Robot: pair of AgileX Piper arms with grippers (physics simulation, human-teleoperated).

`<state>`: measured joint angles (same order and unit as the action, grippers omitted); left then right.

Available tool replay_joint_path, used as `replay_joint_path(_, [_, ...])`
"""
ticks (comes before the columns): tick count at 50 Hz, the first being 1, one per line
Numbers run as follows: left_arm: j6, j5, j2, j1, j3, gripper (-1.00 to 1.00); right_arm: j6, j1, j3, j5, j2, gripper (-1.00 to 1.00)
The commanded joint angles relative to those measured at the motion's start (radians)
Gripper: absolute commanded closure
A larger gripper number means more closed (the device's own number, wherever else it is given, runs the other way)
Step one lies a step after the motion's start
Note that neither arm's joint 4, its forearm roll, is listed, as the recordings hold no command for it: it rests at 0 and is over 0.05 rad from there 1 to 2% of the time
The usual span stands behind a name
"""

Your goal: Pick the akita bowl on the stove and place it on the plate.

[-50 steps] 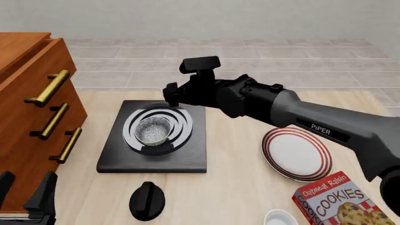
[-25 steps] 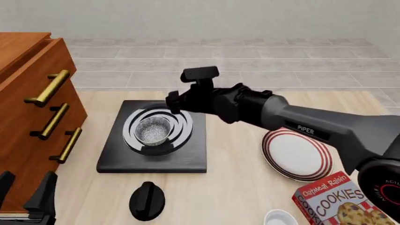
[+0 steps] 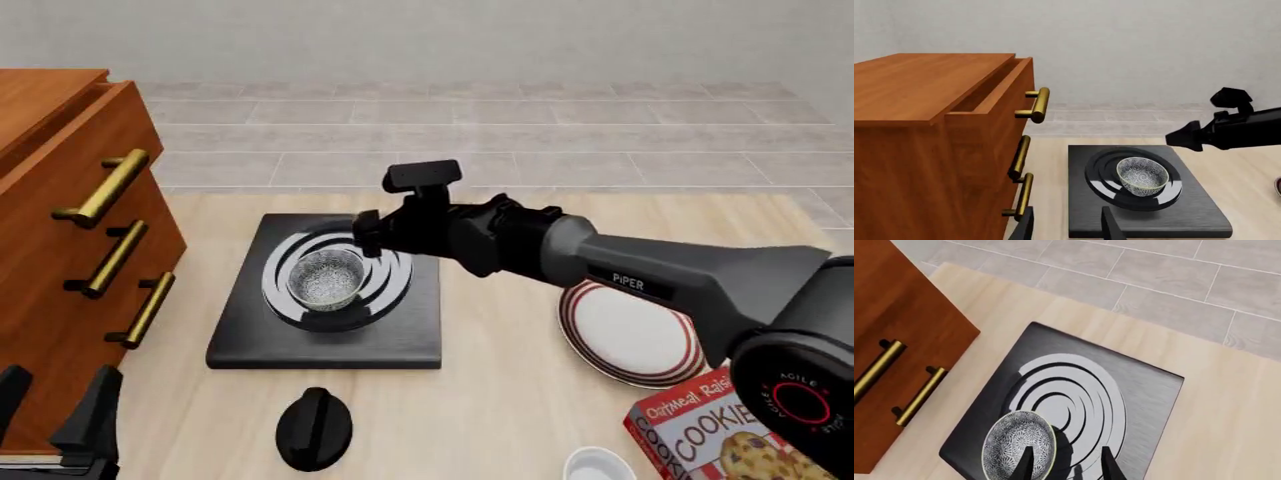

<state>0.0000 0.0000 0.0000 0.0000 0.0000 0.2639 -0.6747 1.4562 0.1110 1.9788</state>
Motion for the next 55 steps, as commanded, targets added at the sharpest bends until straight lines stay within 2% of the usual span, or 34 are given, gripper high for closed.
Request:
replay_joint_path(1, [0.0,0.0,0.0,0.0,0.0,-1.0,0.011,-0.003,-0.006,-0.014,0.017,-1.0])
replay_joint_path(55, [0.0,0.0,0.0,0.0,0.0,-1.0,0.03,-0.008,0.059,-0.031,0.131,-1.0])
